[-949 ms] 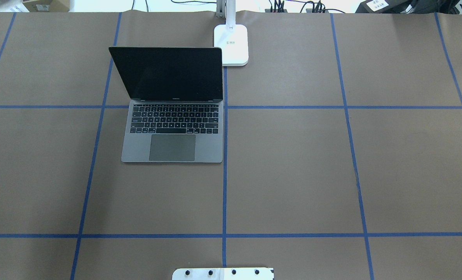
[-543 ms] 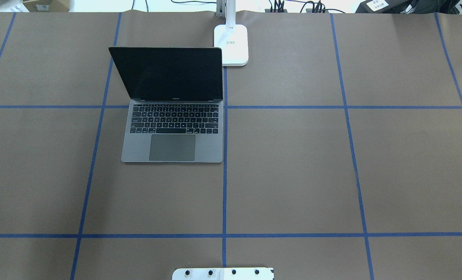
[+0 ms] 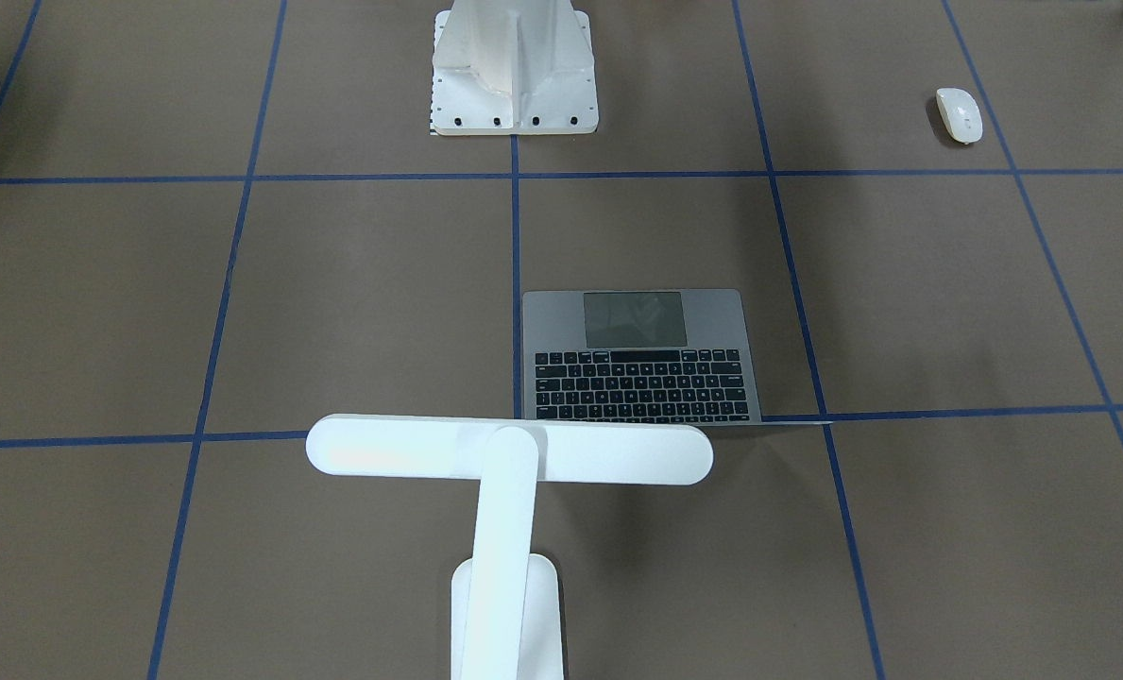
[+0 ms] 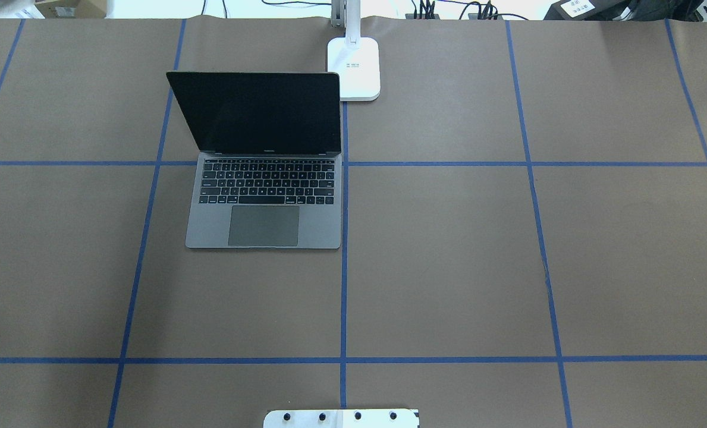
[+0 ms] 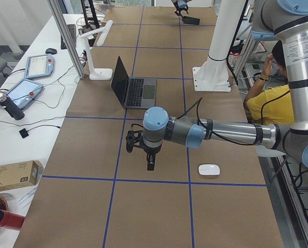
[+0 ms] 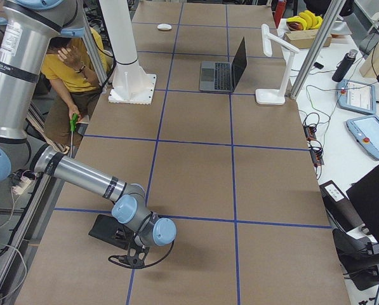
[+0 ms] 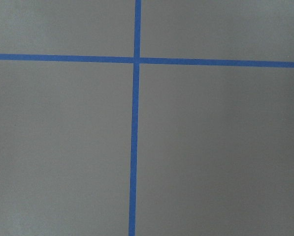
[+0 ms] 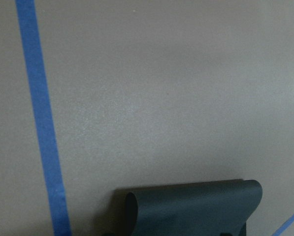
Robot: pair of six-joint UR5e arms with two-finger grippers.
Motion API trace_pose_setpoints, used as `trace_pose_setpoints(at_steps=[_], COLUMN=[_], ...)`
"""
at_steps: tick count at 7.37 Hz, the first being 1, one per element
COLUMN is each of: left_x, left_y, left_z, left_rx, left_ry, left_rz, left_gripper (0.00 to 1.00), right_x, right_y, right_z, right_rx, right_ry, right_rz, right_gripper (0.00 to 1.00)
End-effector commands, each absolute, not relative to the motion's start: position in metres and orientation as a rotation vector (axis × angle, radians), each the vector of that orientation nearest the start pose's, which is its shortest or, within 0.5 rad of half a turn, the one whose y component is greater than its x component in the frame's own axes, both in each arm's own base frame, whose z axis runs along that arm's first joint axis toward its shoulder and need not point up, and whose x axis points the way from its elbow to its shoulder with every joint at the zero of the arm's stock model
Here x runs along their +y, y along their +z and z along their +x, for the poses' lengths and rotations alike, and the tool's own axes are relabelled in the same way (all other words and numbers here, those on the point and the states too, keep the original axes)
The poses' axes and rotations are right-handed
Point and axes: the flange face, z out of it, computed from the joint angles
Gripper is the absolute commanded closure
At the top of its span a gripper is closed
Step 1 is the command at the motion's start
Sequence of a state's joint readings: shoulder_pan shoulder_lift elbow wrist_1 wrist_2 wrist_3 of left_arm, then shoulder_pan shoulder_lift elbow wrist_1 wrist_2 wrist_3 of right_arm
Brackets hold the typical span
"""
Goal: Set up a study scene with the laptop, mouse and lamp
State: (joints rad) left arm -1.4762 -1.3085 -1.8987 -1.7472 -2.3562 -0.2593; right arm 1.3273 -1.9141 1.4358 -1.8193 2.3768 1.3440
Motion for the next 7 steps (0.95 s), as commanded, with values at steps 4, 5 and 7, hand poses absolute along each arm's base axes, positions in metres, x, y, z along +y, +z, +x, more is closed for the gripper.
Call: trace_pose_setpoints(at_steps=[4,5,7], left_x=[-0.399,-0.399,-0.399], left_y=[0.592,0.591,0.59], left_z=[-0.025,-0.026,-0.026], left_rx=[0.81,0.81,0.81], left_ry=[-0.06,-0.061,-0.061], left_rz=[0.088,0.09,0.091], left_gripper=[0.0,0.0,0.0], right_x=[-0.239,-0.232,-0.222], right_y=[0.864,0.873,0.886], right_z=[0.001,0.002,0.005], right_rx=[-0.007,0.01,0.037], right_ry=[1.286,1.294,1.306], right_rz=[-1.116,-1.137,-1.164], right_gripper=[0.32,0.32,0.32])
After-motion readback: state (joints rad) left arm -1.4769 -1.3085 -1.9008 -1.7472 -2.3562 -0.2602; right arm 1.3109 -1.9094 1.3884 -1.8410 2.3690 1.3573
